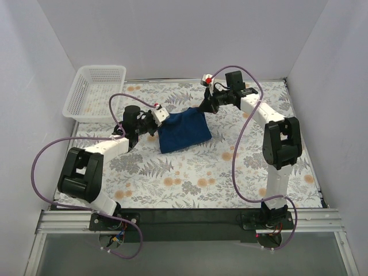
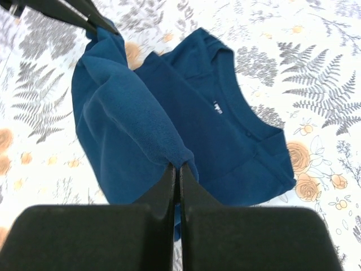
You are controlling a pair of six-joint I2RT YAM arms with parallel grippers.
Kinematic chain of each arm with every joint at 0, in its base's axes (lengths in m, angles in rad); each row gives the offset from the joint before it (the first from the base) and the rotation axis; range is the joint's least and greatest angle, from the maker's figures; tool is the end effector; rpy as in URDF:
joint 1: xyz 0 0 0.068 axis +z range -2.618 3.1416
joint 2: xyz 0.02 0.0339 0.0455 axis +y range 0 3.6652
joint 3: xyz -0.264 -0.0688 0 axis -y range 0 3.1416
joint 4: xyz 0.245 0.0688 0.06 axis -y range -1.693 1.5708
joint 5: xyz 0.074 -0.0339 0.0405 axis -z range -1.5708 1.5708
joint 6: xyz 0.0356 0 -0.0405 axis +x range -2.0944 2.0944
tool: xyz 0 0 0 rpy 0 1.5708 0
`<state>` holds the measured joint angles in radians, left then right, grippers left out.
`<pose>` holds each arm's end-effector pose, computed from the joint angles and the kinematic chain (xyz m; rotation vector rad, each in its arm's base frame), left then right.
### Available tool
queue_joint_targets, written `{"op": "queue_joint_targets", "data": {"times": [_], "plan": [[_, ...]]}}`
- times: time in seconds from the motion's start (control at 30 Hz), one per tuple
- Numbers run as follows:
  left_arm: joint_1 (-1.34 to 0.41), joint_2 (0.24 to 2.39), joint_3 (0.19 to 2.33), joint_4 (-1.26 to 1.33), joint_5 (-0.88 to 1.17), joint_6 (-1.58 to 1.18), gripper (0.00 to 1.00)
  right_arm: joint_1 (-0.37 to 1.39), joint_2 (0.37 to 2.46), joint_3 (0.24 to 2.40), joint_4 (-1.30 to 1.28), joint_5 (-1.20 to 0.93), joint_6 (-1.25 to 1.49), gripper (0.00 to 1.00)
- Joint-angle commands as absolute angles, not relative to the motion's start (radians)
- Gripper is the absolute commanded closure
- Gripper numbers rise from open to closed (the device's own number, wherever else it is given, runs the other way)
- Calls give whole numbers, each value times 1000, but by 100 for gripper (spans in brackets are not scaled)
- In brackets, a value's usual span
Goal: Fold and stack the t-shirts
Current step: Fold the tshirt
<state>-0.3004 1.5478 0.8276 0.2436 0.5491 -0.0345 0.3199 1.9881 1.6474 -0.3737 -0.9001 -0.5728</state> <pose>0.3101 -0.1155 0.2131 0.6137 1.9639 -0.7691 0.4190 0.1682 0.2666 -1.2942 1.6559 0.8655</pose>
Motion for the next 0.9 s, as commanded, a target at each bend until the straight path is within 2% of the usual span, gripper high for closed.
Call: {"op": "queue_joint_targets", "data": {"times": [0.0, 0.23, 0.4, 0.87], "plan": [[-281, 1592, 859, 415, 500, -75, 100, 314, 2025, 1661, -180, -884, -379, 99], [-256, 1727, 919, 531, 428, -95, 100, 314, 2117, 1692, -14, -731, -238, 99], [-256, 1749, 910, 627, 387, -101, 100, 314, 2152, 1687, 121, -617, -141, 99], [-255, 1910, 1006, 617, 382, -95, 100, 316, 2246, 1769, 133, -512, -51, 99]]}}
